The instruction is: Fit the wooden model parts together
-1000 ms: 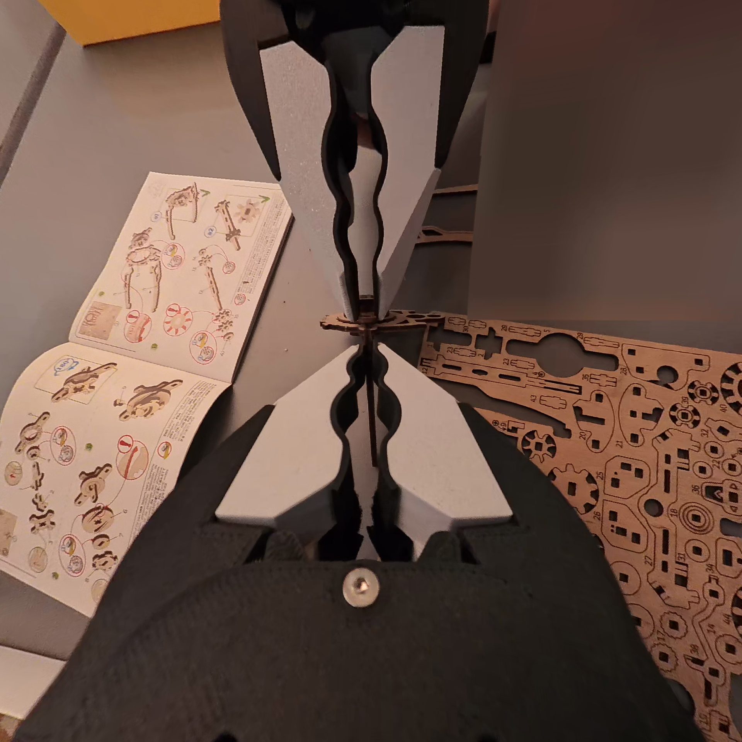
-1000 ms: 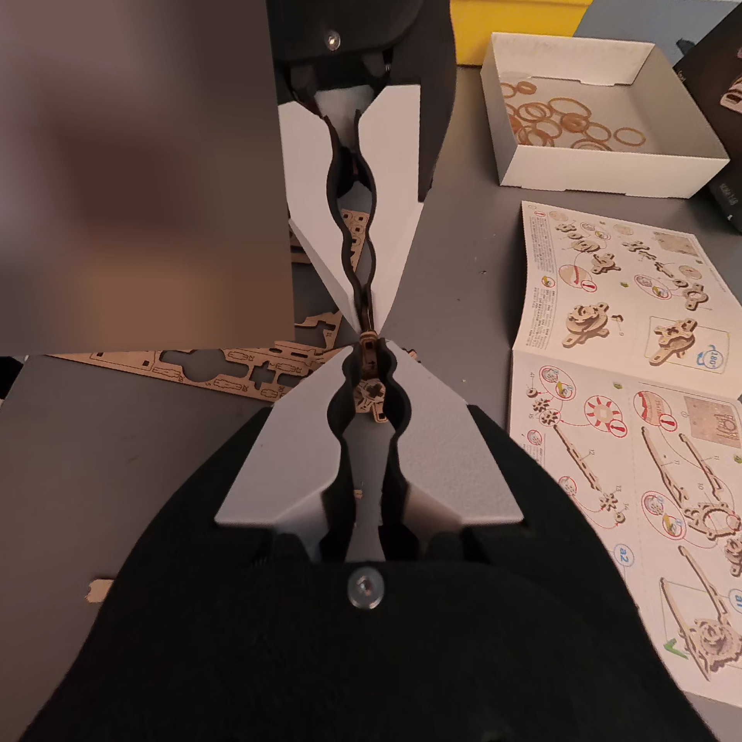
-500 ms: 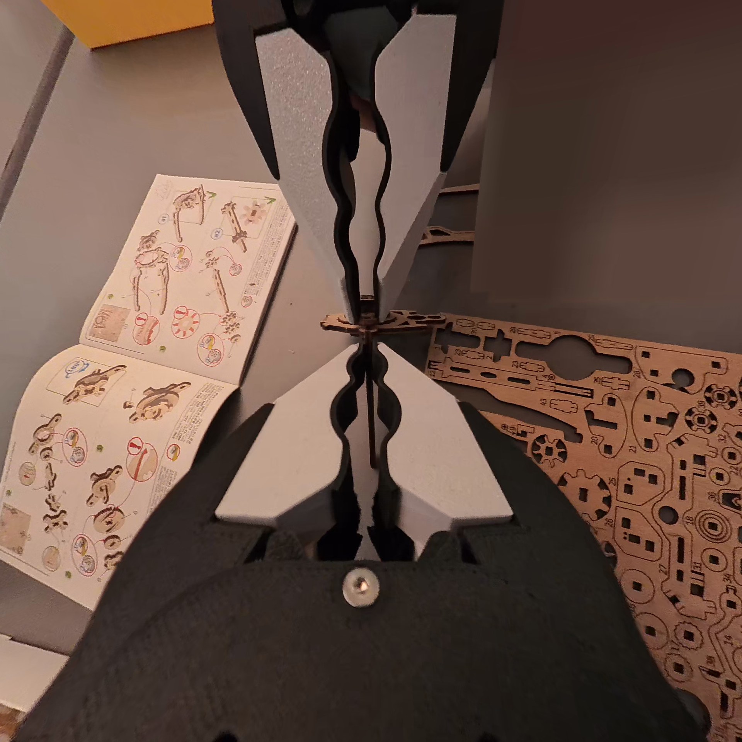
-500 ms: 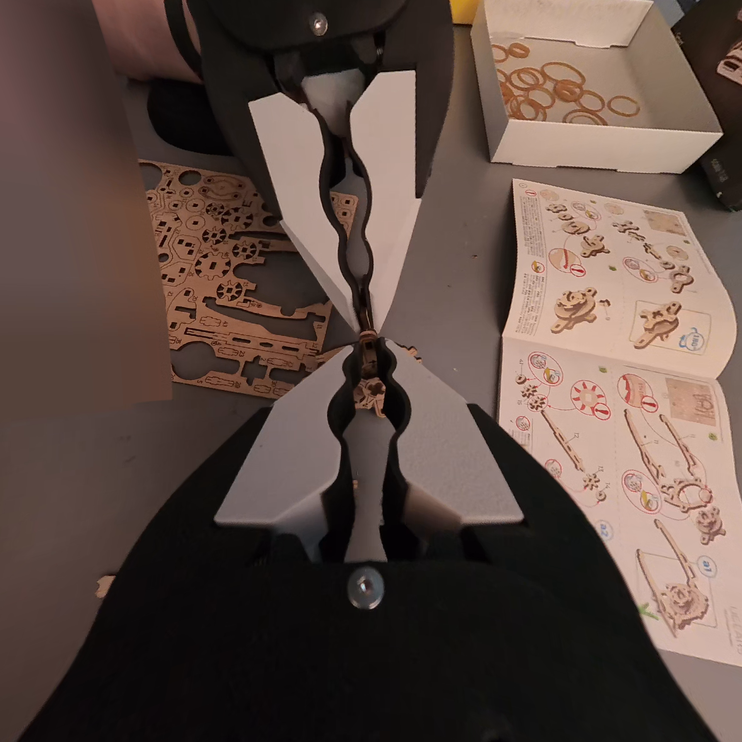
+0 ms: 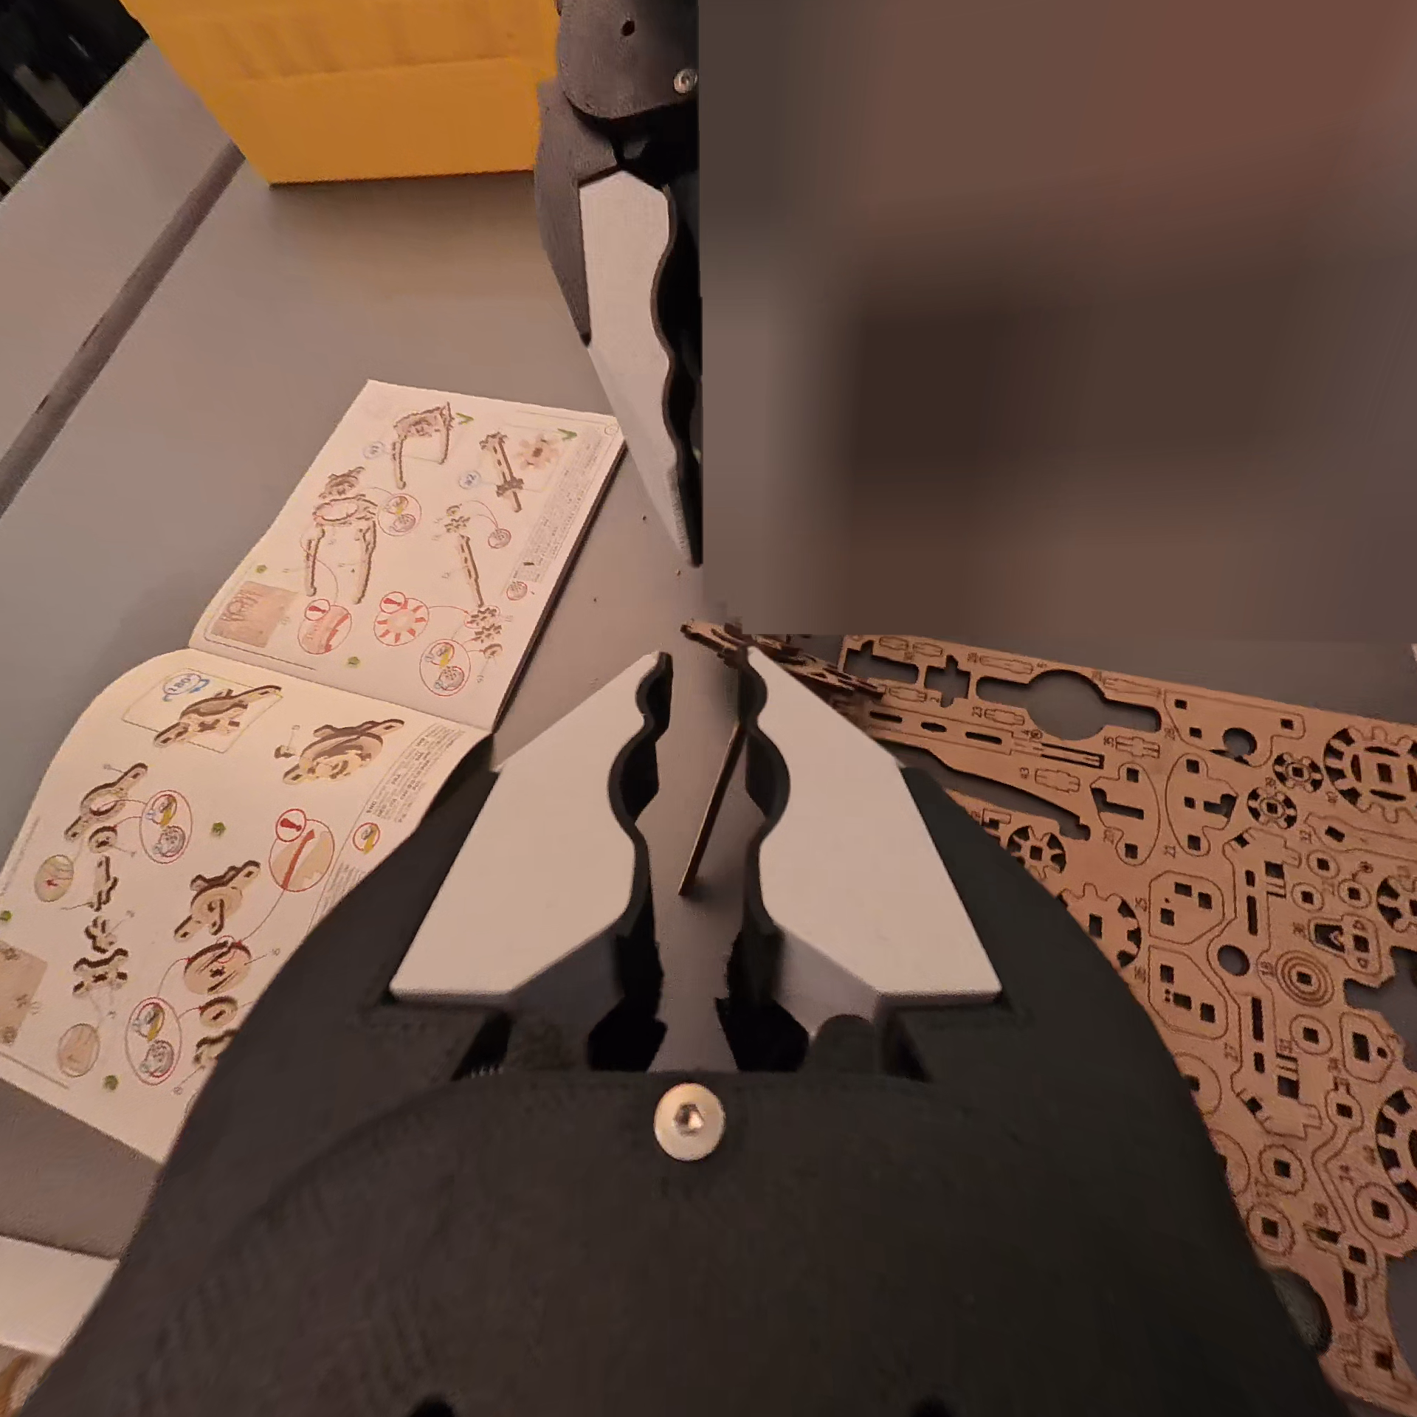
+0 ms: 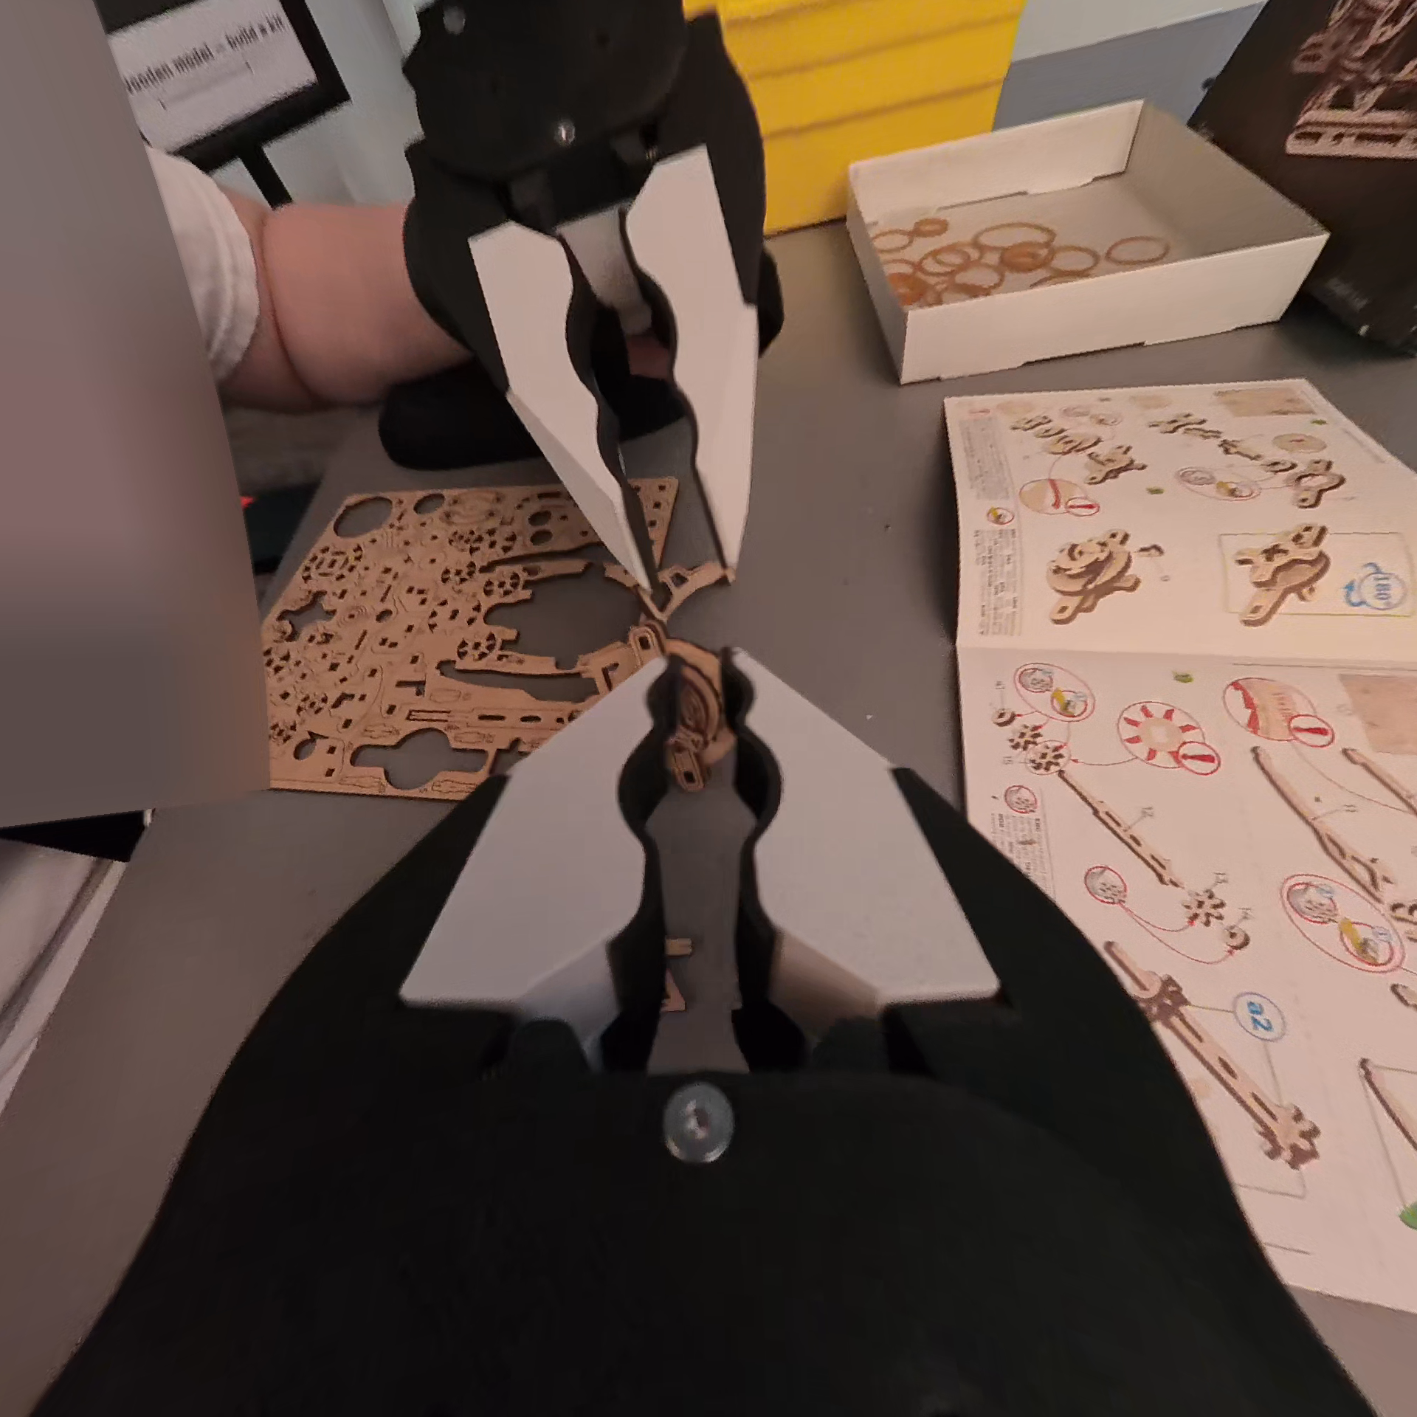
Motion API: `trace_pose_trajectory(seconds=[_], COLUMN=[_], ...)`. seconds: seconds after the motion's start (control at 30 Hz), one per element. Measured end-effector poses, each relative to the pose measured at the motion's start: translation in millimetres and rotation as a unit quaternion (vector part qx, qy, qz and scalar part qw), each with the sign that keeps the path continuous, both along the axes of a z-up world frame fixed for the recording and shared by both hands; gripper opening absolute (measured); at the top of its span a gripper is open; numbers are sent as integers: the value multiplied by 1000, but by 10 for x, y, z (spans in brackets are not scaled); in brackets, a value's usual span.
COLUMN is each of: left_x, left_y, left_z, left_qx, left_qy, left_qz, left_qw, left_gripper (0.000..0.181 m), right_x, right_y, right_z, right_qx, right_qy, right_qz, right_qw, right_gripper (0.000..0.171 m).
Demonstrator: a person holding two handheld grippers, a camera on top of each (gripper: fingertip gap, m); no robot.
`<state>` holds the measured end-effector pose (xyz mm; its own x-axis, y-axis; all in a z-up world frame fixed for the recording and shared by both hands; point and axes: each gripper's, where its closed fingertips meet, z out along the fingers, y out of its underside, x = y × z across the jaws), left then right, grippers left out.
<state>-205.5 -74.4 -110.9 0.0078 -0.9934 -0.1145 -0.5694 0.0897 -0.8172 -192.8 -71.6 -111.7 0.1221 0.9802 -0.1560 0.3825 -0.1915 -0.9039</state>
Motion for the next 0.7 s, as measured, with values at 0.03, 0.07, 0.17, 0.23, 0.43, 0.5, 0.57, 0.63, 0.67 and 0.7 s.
trace_pose_trajectory(seconds=[0.03,0.07,0.17,0.23,0.43,0.5,0.57,0.63,0.67,0.7], left_x=[-21,-44,-122,-133,-198,-200,-182,-169,-165,-161], left_y=[-13,-40,-87,-80,-191,-220,-243,-243,-253,-256], left_z=[3,12,-40,-15,20,-62,-168,-228,-226,-214], left_qx=[1,-3,-12,-6,-39,-40,-42,-23,-8,13], left_qy=[-2,-7,0,-9,-10,9,32,44,46,48], left_qz=[-4,-11,-23,-21,-51,-58,-61,-67,-75,-82], left_qw=[1000,1000,1000,1000,998,997,997,997,996,995], left_gripper=[18,21,25,25,29,27,20,4,3,3], right_x=[-15,-30,-81,-126,-190,-207,-215,-211,-204,-193], right_y=[-7,-33,-94,-167,-161,-175,-166,-143,-139,-141], right_z=[-47,-72,-70,-80,-132,-108,-85,-43,-12,17], right_qx=[6,14,51,53,66,62,55,38,27,16], right_qy=[-12,-19,-23,-20,-12,2,12,29,41,52], right_qz=[-1,5,19,36,45,55,63,69,74,81], right_qw=[1000,1000,998,998,997,997,996,996,996,995], right_gripper=[19,22,25,33,47,48,49,49,49,49])
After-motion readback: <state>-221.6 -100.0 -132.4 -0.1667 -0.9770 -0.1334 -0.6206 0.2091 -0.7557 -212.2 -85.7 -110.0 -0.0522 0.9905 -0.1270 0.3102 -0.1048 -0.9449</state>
